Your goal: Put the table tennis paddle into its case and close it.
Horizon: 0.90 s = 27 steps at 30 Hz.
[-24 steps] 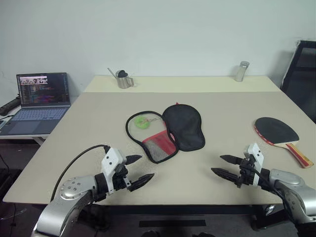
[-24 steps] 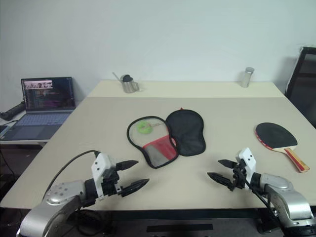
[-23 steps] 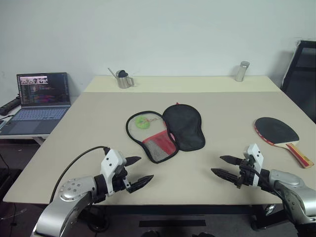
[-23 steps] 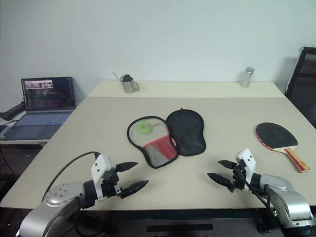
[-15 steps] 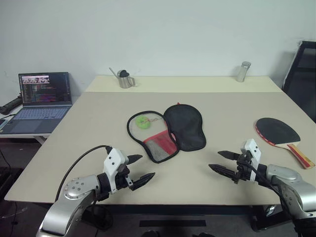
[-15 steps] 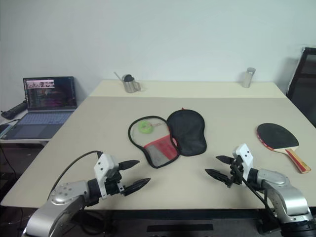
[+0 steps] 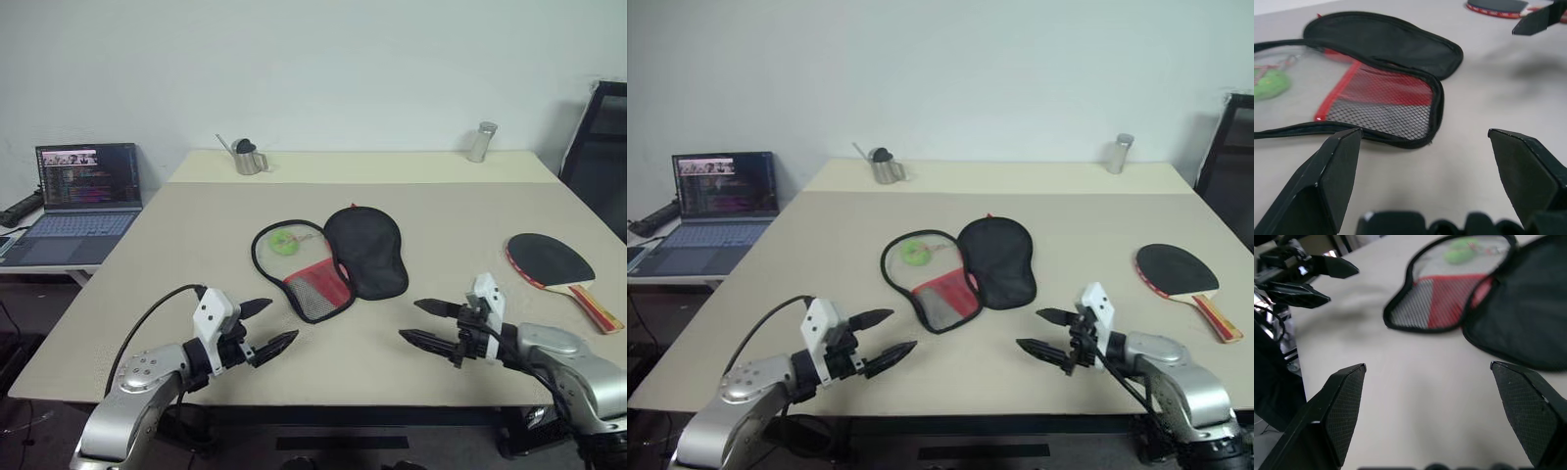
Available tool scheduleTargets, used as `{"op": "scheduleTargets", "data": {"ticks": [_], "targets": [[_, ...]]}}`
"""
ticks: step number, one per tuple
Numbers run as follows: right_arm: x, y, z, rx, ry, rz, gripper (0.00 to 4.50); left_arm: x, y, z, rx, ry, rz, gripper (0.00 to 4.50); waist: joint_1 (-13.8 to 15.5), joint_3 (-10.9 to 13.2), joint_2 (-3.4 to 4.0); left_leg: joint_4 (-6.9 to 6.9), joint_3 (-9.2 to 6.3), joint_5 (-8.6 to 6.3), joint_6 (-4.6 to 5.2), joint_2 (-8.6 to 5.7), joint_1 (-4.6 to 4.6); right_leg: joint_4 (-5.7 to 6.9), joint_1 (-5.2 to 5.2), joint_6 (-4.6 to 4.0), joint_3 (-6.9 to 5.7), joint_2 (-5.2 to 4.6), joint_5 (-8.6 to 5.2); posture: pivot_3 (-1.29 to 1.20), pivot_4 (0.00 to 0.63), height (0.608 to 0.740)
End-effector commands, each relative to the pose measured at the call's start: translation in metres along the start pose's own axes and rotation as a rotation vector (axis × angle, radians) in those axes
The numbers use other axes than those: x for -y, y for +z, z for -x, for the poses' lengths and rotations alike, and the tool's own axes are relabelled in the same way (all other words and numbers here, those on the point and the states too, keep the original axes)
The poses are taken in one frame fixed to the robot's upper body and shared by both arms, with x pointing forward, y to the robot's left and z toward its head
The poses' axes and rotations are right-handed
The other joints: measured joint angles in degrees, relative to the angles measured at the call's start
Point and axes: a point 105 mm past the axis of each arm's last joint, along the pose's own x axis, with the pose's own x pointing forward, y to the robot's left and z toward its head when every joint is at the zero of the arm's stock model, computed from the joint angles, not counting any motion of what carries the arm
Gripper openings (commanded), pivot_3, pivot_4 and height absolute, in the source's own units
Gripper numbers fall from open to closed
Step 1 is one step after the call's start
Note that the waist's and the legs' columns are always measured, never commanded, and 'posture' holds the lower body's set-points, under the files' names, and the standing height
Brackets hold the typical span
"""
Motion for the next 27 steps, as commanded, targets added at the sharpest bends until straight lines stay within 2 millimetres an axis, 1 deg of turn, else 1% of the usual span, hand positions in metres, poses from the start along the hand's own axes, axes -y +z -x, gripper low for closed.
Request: {"op": "scheduleTargets", "data": {"ticks": [1, 5, 8, 11, 13, 16, 18, 20, 23, 27], "targets": [[0.009, 0.016, 0.003, 0.046, -0.029, 0.048, 4.47, 0.001, 0.013, -0.005, 0.063, -0.052, -0.022, 4.50, 0.1, 0.0, -0.01, 0.00, 0.00, 0.00, 0.00, -0.01, 0.00, -0.01, 0.01, 0.00, 0.01, 0.00, 0.00, 0.00, 0.150, 0.740], [0.007, 0.017, 0.002, 0.045, -0.015, 0.051, 4.47, -0.009, 0.024, -0.008, 0.096, -0.061, -0.032, 4.50, 0.2, 0.0, -0.02, 0.00, -0.02, 0.00, 0.00, -0.02, 0.00, 0.00, 0.01, 0.02, -0.03, 0.00, 0.01, 0.00, 0.150, 0.740], [0.012, 0.021, -0.004, 0.067, -0.038, 0.056, 4.47, -0.015, 0.031, -0.010, 0.101, -0.069, -0.051, 4.50, 0.1, 0.0, -0.02, 0.00, 0.00, 0.00, 0.00, -0.02, 0.00, 0.00, 0.01, 0.07, -0.02, 0.01, 0.04, 0.00, 0.150, 0.740], [0.018, 0.028, -0.012, 0.101, -0.075, 0.050, 4.47, -0.020, 0.042, -0.014, 0.119, -0.079, -0.061, 4.50, -0.1, 0.0, -0.02, 0.00, 0.01, 0.01, 0.00, -0.01, 0.01, 0.04, 0.00, 0.07, -0.02, 0.02, 0.05, 0.00, 0.150, 0.740], [0.027, 0.028, -0.020, 0.088, -0.138, 0.047, 4.47, -0.024, 0.049, -0.015, 0.124, -0.089, -0.067, 4.50, -0.1, 0.0, -0.02, 0.00, 0.01, 0.01, 0.01, -0.01, 0.01, 0.05, 0.00, 0.19, -0.02, 0.03, 0.12, 0.00, 0.150, 0.740], [0.042, 0.021, -0.035, 0.035, -0.224, -0.026, 4.47, -0.031, 0.060, -0.017, 0.124, -0.098, -0.079, 4.50, -0.2, 0.0, -0.02, 0.00, 0.01, 0.01, 0.00, -0.01, 0.02, 0.07, -0.03, 0.24, 0.00, 0.05, 0.16, 0.00, 0.150, 0.740], [0.044, 0.023, -0.043, 0.044, -0.226, -0.042, 4.47, -0.036, 0.067, -0.017, 0.125, -0.096, -0.084, 4.50, -0.3, 0.0, -0.03, 0.00, 0.00, 0.01, 0.00, -0.02, 0.01, 0.07, -0.04, 0.25, -0.01, 0.05, 0.16, 0.00, 0.150, 0.740], [0.050, 0.024, -0.051, 0.044, -0.252, -0.049, 4.47, -0.041, 0.072, -0.016, 0.121, -0.085, -0.097, 4.50, -0.3, 0.0, -0.03, -0.02, 0.01, 0.02, 0.01, -0.03, 0.01, 0.06, -0.04, 0.27, 0.00, 0.06, 0.17, 0.00, 0.150, 0.740], [0.066, 0.025, -0.065, 0.039, -0.327, -0.040, 4.47, -0.049, 0.079, -0.014, 0.112, -0.060, -0.107, 4.50, -0.6, 0.0, -0.03, -0.03, 0.06, 0.02, 0.01, -0.05, 0.01, 0.06, -0.05, 0.28, 0.02, 0.08, 0.18, 0.00, 0.150, 0.740], [0.080, 0.031, -0.082, 0.044, -0.376, -0.011, 4.47, -0.047, 0.083, -0.015, 0.104, -0.081, -0.104, 4.50, -1.1, 0.0, -0.03, -0.01, 0.06, 0.03, 0.01, -0.04, 0.03, 0.13, -0.06, 0.30, 0.03, 0.17, 0.20, 0.00, 0.150, 0.740]]}}
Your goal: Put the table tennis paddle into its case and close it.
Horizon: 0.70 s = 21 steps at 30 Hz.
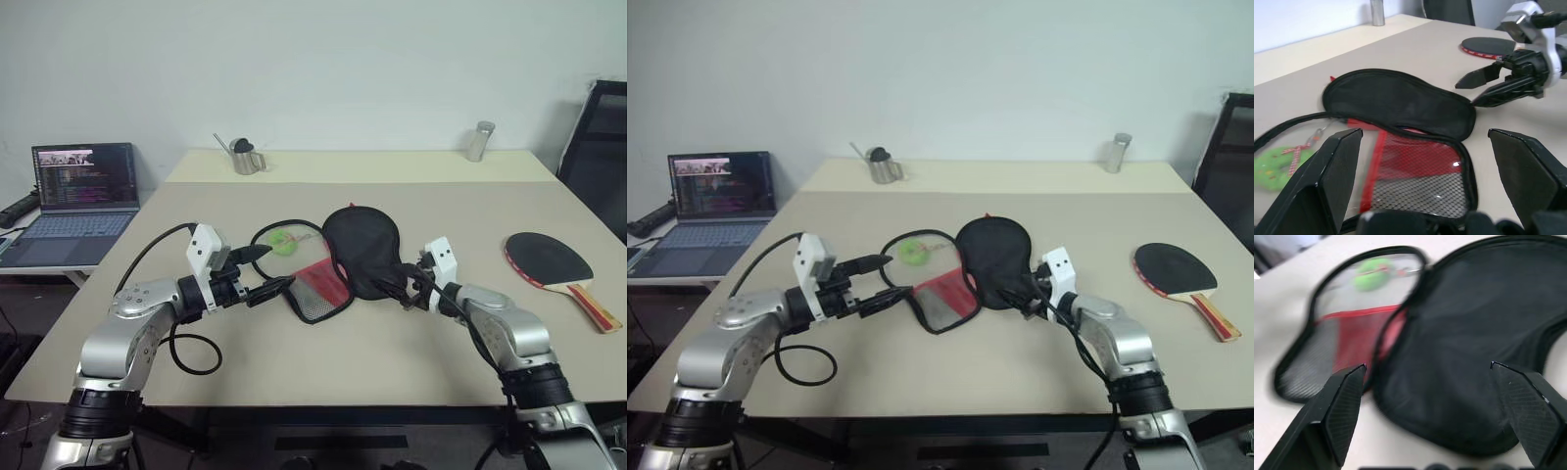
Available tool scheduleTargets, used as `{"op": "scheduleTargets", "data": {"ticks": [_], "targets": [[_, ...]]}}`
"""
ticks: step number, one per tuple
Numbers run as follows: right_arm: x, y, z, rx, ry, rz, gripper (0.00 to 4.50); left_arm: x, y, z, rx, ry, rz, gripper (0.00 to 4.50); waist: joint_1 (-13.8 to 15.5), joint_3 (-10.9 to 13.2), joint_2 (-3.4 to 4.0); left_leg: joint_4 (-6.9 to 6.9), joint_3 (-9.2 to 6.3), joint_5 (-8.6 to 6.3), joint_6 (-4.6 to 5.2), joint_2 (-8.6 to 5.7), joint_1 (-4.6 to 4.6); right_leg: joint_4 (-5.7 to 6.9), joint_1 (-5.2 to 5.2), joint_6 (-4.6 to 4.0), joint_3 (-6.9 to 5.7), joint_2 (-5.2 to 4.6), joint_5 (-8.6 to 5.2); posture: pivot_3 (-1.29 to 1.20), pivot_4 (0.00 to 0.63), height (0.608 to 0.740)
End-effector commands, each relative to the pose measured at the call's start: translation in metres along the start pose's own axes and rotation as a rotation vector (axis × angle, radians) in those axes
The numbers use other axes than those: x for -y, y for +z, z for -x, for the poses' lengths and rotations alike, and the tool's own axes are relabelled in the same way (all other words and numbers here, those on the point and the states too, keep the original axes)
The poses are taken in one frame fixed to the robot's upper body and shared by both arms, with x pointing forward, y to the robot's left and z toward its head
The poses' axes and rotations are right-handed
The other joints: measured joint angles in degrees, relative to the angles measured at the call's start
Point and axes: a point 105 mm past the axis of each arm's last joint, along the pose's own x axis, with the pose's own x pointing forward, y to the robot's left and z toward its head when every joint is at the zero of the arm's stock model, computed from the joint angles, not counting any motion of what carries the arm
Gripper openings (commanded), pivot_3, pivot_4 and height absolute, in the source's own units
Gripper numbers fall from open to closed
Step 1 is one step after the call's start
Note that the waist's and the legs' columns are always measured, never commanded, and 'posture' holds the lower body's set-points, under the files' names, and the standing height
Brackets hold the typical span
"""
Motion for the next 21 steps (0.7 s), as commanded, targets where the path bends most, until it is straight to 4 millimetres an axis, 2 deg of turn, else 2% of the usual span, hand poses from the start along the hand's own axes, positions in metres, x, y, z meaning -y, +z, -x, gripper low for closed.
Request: {"op": "scheduleTargets", "data": {"ticks": [1, 9, 13, 21], "targets": [[0.004, 0.017, -0.013, 0.056, -0.037, 0.061, 4.47, 0.001, 0.017, 0.002, 0.030, -0.021, -0.027, 4.50, -0.1, 0.0, 0.00, 0.00, 0.00, 0.00, 0.00, 0.00, 0.00, 0.00, 0.00, 0.00, 0.00, 0.03, 0.00, 0.00, 0.150, 0.740], [0.013, 0.013, -0.027, 0.054, -0.080, 0.112, 4.47, -0.001, 0.019, 0.013, 0.016, -0.015, -0.034, 4.50, -0.3, 0.0, 0.00, -0.02, 0.01, 0.00, -0.01, 0.03, 0.00, 0.01, -0.03, -0.03, 0.08, 0.25, 0.02, 0.00, 0.150, 0.740], [0.023, 0.020, -0.030, 0.087, -0.134, 0.109, 4.47, -0.002, 0.018, 0.014, 0.015, -0.007, -0.036, 4.50, -0.4, 0.0, 0.01, -0.01, 0.01, 0.01, -0.02, 0.08, 0.04, 0.04, -0.03, -0.06, 0.11, 0.31, 0.03, 0.00, 0.150, 0.740], [0.031, 0.031, -0.031, 0.151, -0.174, 0.087, 4.47, -0.003, 0.016, 0.015, 0.021, 0.007, -0.043, 4.50, -0.4, 0.0, 0.01, -0.02, 0.06, 0.01, -0.02, 0.11, 0.04, 0.03, -0.05, -0.12, 0.18, 0.35, 0.07, 0.00, 0.150, 0.740]]}}
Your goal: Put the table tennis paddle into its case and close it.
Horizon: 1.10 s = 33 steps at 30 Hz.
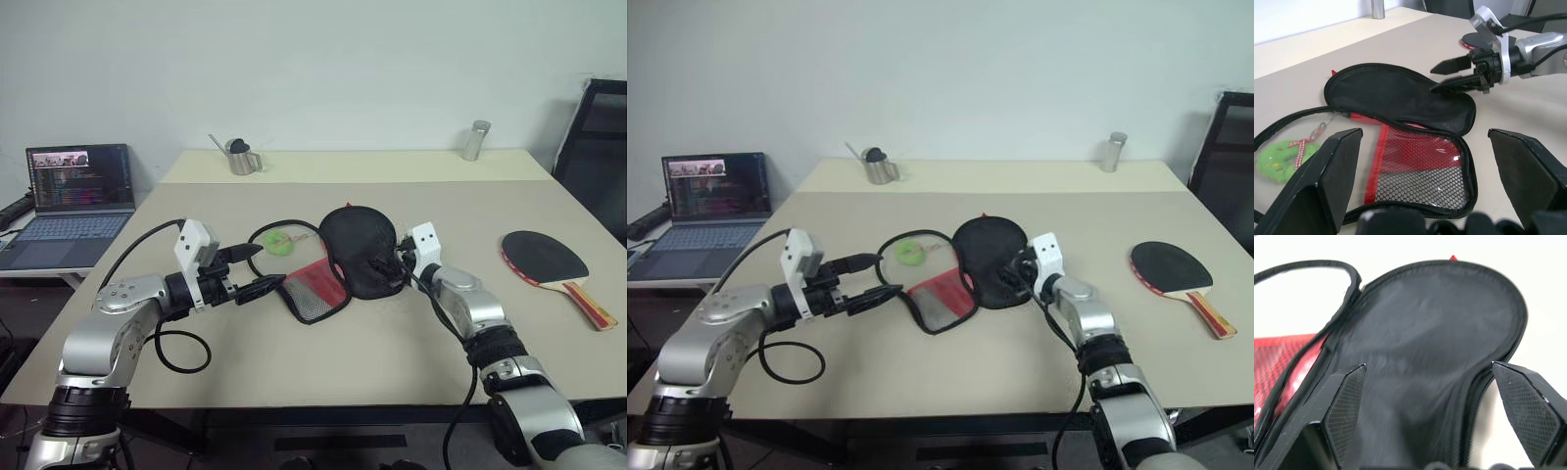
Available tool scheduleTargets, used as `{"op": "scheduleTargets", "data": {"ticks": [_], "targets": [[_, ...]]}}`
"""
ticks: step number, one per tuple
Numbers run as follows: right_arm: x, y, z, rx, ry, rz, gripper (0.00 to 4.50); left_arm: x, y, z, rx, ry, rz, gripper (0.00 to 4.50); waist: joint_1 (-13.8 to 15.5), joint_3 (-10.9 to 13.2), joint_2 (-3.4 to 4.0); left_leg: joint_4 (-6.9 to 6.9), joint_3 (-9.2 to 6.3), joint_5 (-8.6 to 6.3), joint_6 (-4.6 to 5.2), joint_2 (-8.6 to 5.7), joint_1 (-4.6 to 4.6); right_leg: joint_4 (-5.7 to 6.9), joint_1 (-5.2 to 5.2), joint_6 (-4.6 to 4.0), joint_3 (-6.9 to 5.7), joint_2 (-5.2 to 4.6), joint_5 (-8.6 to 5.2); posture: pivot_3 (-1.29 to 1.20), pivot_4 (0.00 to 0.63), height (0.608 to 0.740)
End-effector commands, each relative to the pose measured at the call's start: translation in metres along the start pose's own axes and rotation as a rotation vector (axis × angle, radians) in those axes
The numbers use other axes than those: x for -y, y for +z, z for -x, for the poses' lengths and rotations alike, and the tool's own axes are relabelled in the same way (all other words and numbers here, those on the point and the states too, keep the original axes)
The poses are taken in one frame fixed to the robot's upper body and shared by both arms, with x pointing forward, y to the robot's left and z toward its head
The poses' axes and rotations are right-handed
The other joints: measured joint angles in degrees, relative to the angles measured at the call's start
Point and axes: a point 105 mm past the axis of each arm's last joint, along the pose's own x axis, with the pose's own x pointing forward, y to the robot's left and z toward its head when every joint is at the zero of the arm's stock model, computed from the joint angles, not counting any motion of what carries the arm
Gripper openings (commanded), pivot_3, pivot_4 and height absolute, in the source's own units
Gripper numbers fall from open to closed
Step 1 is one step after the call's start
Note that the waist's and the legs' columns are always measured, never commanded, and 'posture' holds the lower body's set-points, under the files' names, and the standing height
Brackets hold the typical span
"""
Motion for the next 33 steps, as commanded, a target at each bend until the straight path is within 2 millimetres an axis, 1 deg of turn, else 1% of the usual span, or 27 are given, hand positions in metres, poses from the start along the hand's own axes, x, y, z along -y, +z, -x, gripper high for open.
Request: {"op": "scheduleTargets", "data": {"ticks": [1, 7, 10, 16, 18, 21, 23, 27, 29, 30, 32, 33], "targets": [[0.004, 0.017, -0.003, 0.067, -0.028, -0.002, 4.47, -0.001, 0.013, 0.005, 0.038, 0.010, -0.057, 4.50, 0.0, 0.0, 0.00, 0.00, 0.00, 0.00, 0.00, 0.01, 0.00, 0.00, 0.00, 0.00, 0.00, 0.02, 0.00, 0.00, 0.150, 0.740], [0.008, 0.002, -0.008, 0.004, -0.068, -0.034, 4.47, -0.002, 0.010, 0.008, 0.033, 0.019, -0.061, 4.50, -0.1, 0.0, 0.00, 0.00, 0.03, 0.00, 0.00, 0.03, 0.01, 0.01, 0.00, -0.05, 0.04, 0.04, 0.03, 0.00, 0.150, 0.740], [0.009, -0.002, -0.010, -0.011, -0.078, -0.037, 4.47, -0.002, 0.009, 0.009, 0.032, 0.021, -0.062, 4.50, -0.1, 0.0, 0.00, 0.00, 0.04, 0.00, 0.00, 0.04, 0.01, 0.02, -0.02, -0.07, 0.05, 0.04, 0.04, 0.00, 0.150, 0.740], [-0.002, -0.008, -0.014, -0.041, -0.028, -0.029, 4.47, -0.002, 0.008, 0.011, 0.029, 0.025, -0.074, 4.50, -0.2, 0.0, 0.00, 0.00, 0.07, 0.00, 0.00, 0.06, 0.02, 0.03, -0.02, -0.08, 0.08, 0.06, 0.05, 0.00, 0.150, 0.740], [-0.006, -0.010, -0.016, -0.055, -0.017, -0.023, 4.47, 0.001, 0.011, 0.012, 0.042, 0.012, -0.074, 4.50, -0.3, 0.0, 0.00, 0.00, 0.08, 0.00, 0.00, 0.06, 0.02, 0.04, -0.03, -0.10, 0.10, 0.07, 0.06, 0.00, 0.150, 0.740], [-0.010, -0.012, -0.017, -0.072, -0.013, -0.008, 3.87, 0.002, 0.016, 0.012, 0.051, 0.002, -0.082, 4.50, -0.3, 0.0, 0.00, 0.00, 0.09, 0.00, 0.00, 0.08, 0.03, 0.06, -0.04, -0.10, 0.10, 0.09, 0.06, 0.00, 0.150, 0.740], [-0.013, -0.013, -0.019, -0.077, -0.009, -0.010, 3.25, 0.001, 0.016, 0.013, 0.046, 0.003, -0.089, 4.50, -0.3, 0.0, 0.00, 0.00, 0.10, 0.00, 0.00, 0.08, 0.04, 0.06, -0.04, -0.09, 0.12, 0.09, 0.06, 0.00, 0.150, 0.740], [-0.023, -0.010, -0.023, -0.079, 0.023, 0.000, 1.81, 0.001, 0.015, 0.014, 0.045, 0.006, -0.091, 4.50, -0.7, 0.0, 0.00, 0.00, 0.14, 0.00, 0.00, 0.15, 0.07, 0.06, -0.04, -0.08, 0.15, 0.17, 0.05, 0.00, 0.150, 0.740], [-0.027, -0.008, -0.026, -0.076, 0.033, 0.011, 1.24, 0.002, 0.015, 0.014, 0.046, 0.008, -0.090, 4.50, -1.0, 0.0, 0.00, 0.00, 0.15, 0.00, 0.00, 0.18, 0.08, 0.07, -0.04, -0.09, 0.16, 0.19, 0.05, 0.00, 0.150, 0.740], [-0.029, -0.006, -0.027, -0.073, 0.038, 0.010, 0.84, 0.002, 0.015, 0.014, 0.046, 0.008, -0.090, 4.50, -1.2, 0.0, 0.01, 0.00, 0.15, 0.00, 0.00, 0.19, 0.09, 0.07, -0.04, -0.09, 0.17, 0.19, 0.05, 0.00, 0.150, 0.740], [-0.034, -0.003, -0.030, -0.066, 0.047, 0.002, 0.18, 0.005, 0.017, 0.013, 0.053, -0.001, -0.095, 4.50, -1.3, 0.0, 0.00, -0.01, 0.16, 0.00, 0.00, 0.19, 0.09, 0.07, -0.04, -0.09, 0.18, 0.20, 0.05, 0.00, 0.150, 0.740], [-0.036, -0.001, -0.031, -0.061, 0.049, -0.010, 0.04, 0.007, 0.020, 0.012, 0.064, -0.012, -0.097, 4.50, -1.4, 0.0, 0.00, -0.01, 0.17, 0.00, 0.00, 0.19, 0.10, 0.07, -0.04, -0.09, 0.20, 0.20, 0.05, 0.00, 0.150, 0.740]]}}
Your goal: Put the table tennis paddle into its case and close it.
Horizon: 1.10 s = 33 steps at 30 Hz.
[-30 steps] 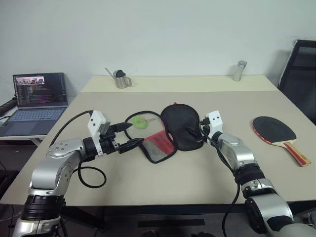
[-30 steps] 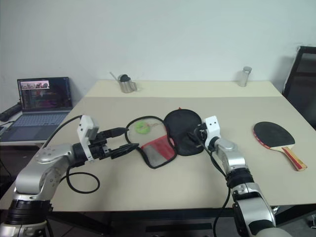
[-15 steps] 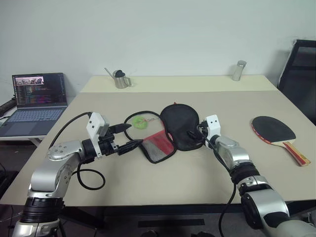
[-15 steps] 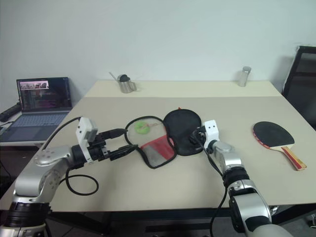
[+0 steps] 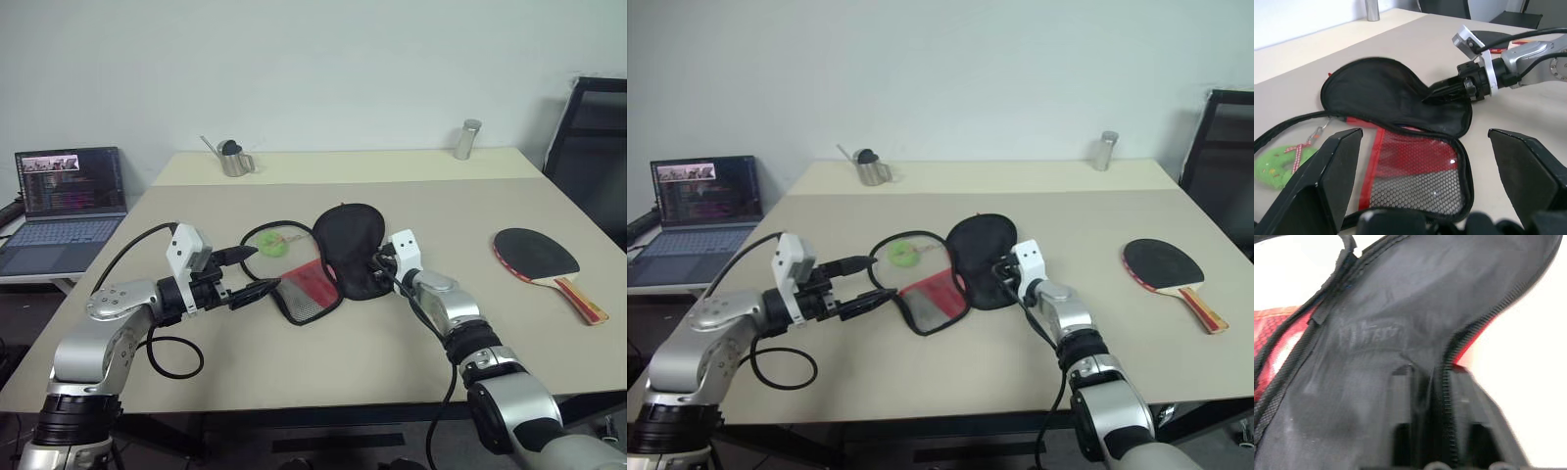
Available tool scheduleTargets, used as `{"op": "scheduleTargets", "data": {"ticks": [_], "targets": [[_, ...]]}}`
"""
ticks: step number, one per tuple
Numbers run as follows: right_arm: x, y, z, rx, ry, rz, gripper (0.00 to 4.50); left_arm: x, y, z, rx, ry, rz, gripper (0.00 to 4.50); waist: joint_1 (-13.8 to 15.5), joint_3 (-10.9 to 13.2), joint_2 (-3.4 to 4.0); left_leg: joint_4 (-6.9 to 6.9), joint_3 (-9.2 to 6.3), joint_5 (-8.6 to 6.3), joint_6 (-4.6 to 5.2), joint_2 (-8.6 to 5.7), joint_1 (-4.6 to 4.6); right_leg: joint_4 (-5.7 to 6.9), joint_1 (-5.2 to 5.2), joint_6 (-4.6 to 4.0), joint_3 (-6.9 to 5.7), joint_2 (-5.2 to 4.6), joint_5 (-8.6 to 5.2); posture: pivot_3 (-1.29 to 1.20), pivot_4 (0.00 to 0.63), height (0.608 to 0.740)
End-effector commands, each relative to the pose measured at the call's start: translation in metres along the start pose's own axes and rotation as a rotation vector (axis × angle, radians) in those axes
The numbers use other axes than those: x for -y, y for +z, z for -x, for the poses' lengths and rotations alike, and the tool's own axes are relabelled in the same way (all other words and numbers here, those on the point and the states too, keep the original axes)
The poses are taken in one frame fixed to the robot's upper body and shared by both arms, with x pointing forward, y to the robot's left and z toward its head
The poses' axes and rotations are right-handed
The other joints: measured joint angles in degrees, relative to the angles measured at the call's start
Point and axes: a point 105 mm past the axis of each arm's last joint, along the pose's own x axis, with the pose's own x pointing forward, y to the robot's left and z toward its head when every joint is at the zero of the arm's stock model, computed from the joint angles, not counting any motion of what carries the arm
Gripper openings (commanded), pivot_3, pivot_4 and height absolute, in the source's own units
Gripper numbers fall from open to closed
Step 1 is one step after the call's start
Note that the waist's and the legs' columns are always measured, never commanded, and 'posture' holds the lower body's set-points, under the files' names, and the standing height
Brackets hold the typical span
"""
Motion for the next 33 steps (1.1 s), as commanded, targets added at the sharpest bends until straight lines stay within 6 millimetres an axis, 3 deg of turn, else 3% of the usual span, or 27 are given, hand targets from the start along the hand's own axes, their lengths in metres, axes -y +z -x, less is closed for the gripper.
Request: {"op": "scheduleTargets", "data": {"ticks": [1, 6, 11, 22, 33], "targets": [[-0.011, 0.027, -0.006, 0.061, 0.024, 0.000, 0.04, 0.006, 0.023, 0.001, 0.065, -0.021, -0.062, 4.50, -0.1, 0.0, 0.00, 0.00, 0.01, 0.00, 0.00, 0.00, 0.01, 0.01, 0.00, 0.00, 0.01, 0.00, 0.00, 0.00, 0.150, 0.740], [-0.010, 0.038, -0.012, 0.079, -0.016, -0.092, 0.04, 0.013, 0.028, -0.004, 0.063, -0.055, -0.082, 4.50, -0.2, 0.0, 0.00, -0.01, 0.07, 0.00, 0.00, 0.08, 0.04, 0.03, -0.03, -0.09, 0.08, 0.08, 0.05, 0.00, 0.150, 0.740], [0.008, 0.045, -0.013, 0.094, -0.133, -0.221, 0.04, 0.017, 0.029, -0.008, 0.066, -0.080, -0.084, 4.50, -0.2, 0.0, 0.00, -0.01, 0.14, 0.00, 0.00, 0.10, 0.05, 0.03, -0.03, -0.25, 0.13, 0.10, 0.15, 0.00, 0.150, 0.740], [0.068, 0.017, 0.014, 0.029, -0.406, -0.323, 0.04, 0.024, 0.031, -0.023, 0.077, -0.152, -0.090, 4.50, -0.1, 0.0, 0.00, -0.02, 0.28, 0.00, 0.01, 0.09, 0.06, 0.02, -0.03, -0.26, 0.24, 0.11, 0.16, 0.00, 0.150, 0.740], [0.069, 0.009, 0.027, -0.015, -0.344, -0.279, 0.04, 0.029, 0.029, -0.033, 0.086, -0.193, -0.081, 4.50, -0.1, 0.0, -0.01, -0.03, 0.51, -0.01, 0.02, 0.22, 0.15, 0.05, -0.01, -0.14, 0.42, 0.21, 0.10, 0.00, 0.150, 0.740]]}}
